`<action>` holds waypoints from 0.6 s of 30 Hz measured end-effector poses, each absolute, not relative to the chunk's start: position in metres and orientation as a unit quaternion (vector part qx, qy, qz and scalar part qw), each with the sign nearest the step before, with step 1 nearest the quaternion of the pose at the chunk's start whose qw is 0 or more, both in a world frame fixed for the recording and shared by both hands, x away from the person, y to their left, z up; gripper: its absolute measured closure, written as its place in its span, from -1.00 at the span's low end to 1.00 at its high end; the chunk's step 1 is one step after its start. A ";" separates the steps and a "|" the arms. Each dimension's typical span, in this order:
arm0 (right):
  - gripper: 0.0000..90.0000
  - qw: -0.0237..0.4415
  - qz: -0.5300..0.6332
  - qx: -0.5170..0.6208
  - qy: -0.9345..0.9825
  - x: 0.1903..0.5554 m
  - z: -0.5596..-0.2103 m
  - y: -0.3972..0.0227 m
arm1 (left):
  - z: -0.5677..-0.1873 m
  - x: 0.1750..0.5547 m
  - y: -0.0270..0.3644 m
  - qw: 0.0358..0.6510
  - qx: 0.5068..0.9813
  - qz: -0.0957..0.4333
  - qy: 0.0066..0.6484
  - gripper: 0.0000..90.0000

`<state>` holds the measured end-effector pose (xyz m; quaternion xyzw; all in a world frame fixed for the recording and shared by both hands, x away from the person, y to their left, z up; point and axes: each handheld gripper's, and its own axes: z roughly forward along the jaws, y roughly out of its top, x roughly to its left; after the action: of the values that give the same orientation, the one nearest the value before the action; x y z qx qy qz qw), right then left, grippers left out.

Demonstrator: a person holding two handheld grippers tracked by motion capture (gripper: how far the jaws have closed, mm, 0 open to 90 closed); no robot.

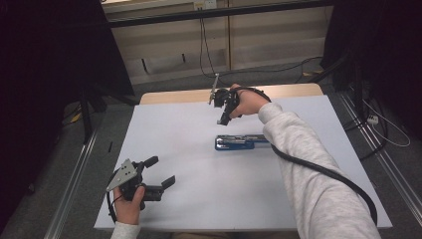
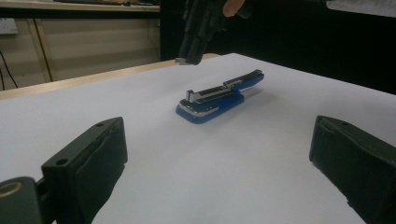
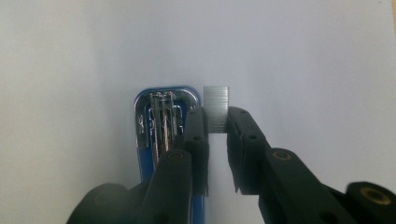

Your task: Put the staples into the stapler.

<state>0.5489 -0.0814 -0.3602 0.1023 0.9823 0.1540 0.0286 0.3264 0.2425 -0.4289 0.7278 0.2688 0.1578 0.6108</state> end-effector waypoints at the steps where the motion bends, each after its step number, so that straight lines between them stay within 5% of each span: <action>1: 0.74 0.028 0.153 0.103 0.982 0.548 -0.360 -0.081 | -0.429 0.327 0.242 0.611 0.728 0.157 0.268 -0.91; 18: 0.74 0.020 0.153 0.109 0.982 0.537 -0.359 -0.084 | -0.429 0.327 0.241 0.609 0.730 0.155 0.270 -0.91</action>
<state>0.5368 -0.0839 -0.3588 0.1095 0.9820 0.1525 0.0199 0.3265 0.2414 -0.4293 0.7297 0.2697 0.1551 0.6089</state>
